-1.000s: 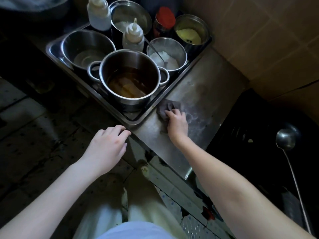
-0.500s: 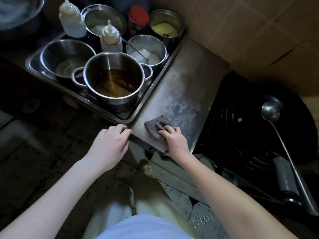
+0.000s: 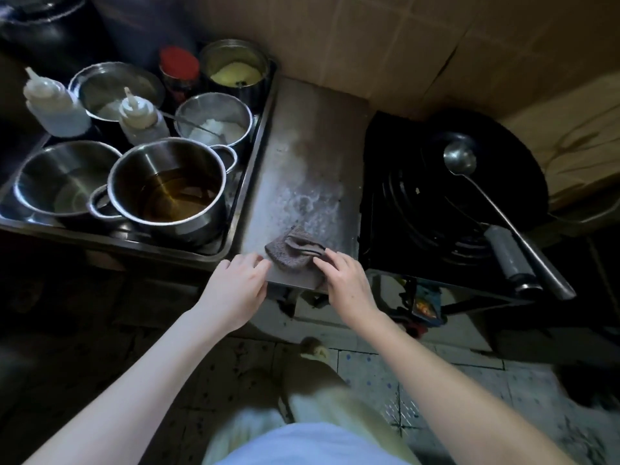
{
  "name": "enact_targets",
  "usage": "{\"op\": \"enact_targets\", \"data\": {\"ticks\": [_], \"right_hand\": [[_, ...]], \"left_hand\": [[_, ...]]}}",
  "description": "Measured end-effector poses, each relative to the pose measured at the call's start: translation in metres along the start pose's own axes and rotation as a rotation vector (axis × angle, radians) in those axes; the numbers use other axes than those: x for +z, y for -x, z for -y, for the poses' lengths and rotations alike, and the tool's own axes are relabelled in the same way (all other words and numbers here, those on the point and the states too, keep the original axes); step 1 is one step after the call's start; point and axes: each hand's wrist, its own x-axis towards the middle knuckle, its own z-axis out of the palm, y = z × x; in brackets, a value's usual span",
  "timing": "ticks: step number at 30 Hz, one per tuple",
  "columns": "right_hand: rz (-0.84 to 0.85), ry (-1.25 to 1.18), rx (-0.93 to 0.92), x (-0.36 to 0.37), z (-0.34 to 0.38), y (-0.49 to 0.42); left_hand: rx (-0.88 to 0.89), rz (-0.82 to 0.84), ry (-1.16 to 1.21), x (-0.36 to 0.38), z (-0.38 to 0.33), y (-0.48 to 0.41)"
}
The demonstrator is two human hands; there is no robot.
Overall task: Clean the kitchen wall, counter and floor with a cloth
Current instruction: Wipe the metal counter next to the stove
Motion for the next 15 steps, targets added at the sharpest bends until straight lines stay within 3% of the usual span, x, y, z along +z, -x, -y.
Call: {"op": "enact_targets", "data": {"ticks": [15], "right_hand": [[-0.104,0.009,0.394,-0.019,-0.064,0.091]], "left_hand": [[0.367,0.075,-0.164,0.007,-0.081,-0.056]]}}
